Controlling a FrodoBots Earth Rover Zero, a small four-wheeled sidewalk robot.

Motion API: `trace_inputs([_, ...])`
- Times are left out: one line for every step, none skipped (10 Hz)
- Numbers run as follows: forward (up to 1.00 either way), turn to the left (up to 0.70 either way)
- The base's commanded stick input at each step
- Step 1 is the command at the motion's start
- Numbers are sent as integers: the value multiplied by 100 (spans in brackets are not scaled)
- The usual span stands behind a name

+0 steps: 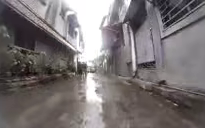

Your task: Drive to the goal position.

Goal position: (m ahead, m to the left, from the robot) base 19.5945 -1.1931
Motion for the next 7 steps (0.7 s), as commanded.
trace_inputs([99,0])
trace_inputs([99,0])
trace_inputs([99,0])
trace_inputs([99,3])
trace_inputs([99,33])
trace_inputs([99,39])
trace_inputs([99,0])
